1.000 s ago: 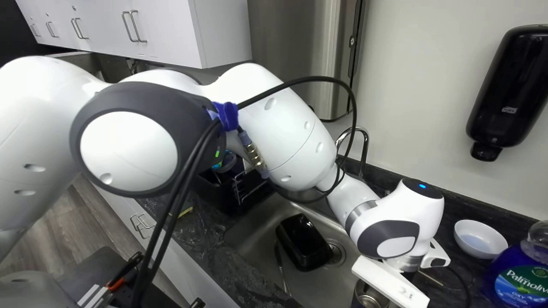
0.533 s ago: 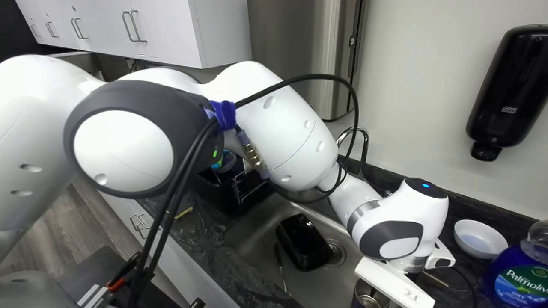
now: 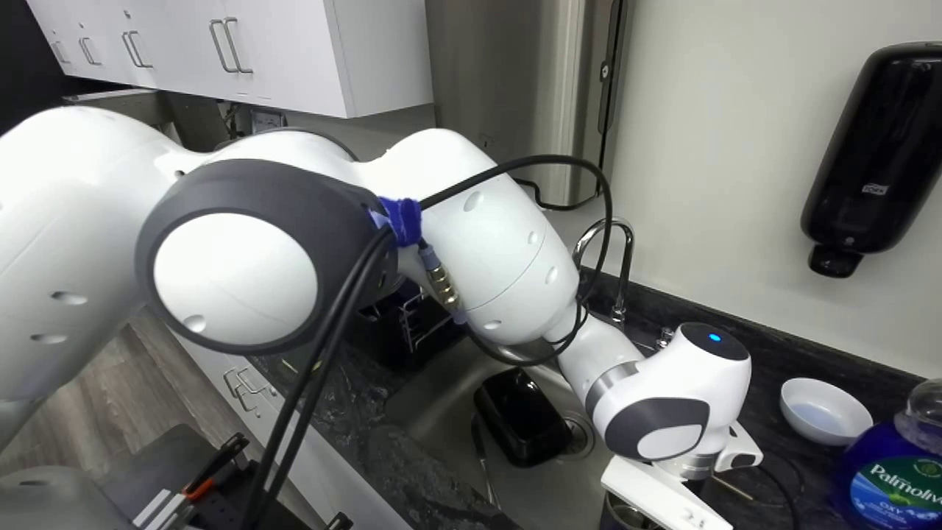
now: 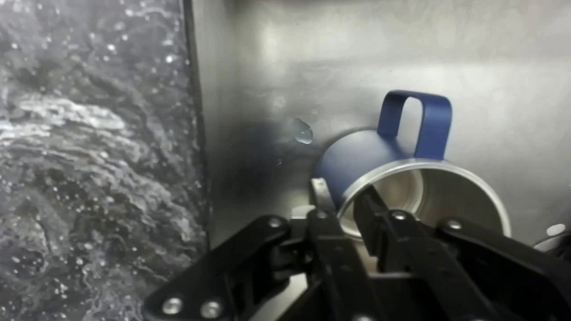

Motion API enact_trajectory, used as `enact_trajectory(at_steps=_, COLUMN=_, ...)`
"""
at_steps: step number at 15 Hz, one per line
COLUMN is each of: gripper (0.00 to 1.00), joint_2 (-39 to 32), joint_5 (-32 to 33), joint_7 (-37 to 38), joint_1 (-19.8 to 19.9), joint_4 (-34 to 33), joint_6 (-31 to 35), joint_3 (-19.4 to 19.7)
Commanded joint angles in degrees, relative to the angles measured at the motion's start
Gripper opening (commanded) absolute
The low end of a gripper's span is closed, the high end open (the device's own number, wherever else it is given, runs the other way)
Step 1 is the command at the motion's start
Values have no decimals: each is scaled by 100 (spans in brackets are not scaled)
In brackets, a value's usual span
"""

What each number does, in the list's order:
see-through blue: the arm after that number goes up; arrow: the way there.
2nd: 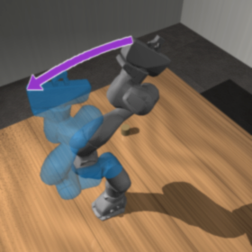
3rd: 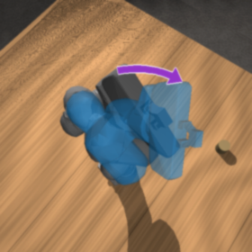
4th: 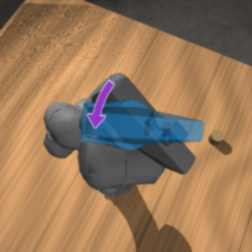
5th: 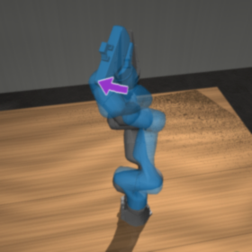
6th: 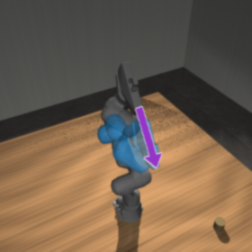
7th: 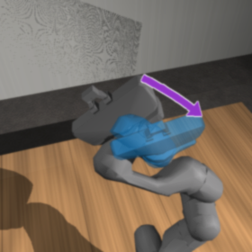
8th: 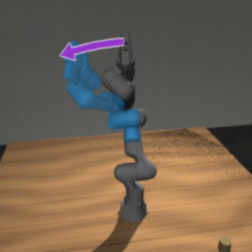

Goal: Pick up the blue cup from the sink and place it on the dish rack

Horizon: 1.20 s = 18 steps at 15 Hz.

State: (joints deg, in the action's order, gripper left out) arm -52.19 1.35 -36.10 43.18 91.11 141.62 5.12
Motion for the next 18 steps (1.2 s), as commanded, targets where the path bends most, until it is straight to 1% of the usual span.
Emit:
enact_trajectory(at_steps=1, gripper=0, joint_2=50, joint_5=12, joint_7=-248, joint_1=106, joint_4=161, joint_6=262, joint_3=-117)
enact_trajectory(at_steps=7, gripper=2, joint_2=38, joint_5=1, joint_7=-338, joint_1=92, joint_4=152, joint_6=288, joint_3=-130)
enact_trajectory(at_steps=18, gripper=2, joint_2=144, joint_5=-129, joint_7=21, joint_1=24, joint_4=406, joint_6=238, joint_3=-198)
